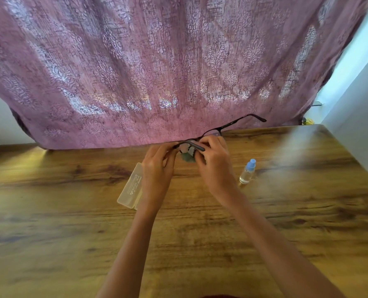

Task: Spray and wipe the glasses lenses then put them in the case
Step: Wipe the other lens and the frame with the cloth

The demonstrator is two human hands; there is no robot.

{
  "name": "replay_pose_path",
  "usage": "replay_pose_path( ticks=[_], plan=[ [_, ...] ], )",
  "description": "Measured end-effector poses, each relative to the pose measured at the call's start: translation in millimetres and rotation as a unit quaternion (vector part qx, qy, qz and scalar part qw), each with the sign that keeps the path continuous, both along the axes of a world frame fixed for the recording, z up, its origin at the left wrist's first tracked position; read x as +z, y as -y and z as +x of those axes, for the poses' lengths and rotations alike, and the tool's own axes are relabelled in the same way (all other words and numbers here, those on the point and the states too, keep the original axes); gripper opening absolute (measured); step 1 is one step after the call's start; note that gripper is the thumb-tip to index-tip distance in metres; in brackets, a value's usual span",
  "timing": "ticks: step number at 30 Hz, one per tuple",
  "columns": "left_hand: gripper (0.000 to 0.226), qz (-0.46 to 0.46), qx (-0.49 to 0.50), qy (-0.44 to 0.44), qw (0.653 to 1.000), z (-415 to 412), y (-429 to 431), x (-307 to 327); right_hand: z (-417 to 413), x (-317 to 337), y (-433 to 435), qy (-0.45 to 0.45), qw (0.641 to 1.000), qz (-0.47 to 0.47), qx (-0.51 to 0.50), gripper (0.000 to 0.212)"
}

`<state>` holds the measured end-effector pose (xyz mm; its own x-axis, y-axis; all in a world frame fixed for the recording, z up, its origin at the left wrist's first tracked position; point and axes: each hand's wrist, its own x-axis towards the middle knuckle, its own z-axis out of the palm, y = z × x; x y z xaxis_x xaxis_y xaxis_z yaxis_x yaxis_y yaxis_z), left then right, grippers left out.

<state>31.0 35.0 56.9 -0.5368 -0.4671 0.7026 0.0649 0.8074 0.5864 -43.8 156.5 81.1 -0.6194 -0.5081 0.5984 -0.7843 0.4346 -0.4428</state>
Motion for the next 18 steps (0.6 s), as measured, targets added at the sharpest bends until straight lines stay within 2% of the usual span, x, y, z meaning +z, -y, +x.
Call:
replay_pose_path(
  ticks=[9,18],
  plan=[
    [0.015,-0.009,-0.023,0.015,1.0,-0.3,-9.7,3.4,9.5,0.9,-2.6,0.004,1.0,0.001,0.017,0.024],
    [0.012,-0.002,0.01,0.019,1.0,0.9,-3.8,5.1,9.3,-4.3,-8.1,-0.002,1.0,0.003,0.029,0.023]
  ],
)
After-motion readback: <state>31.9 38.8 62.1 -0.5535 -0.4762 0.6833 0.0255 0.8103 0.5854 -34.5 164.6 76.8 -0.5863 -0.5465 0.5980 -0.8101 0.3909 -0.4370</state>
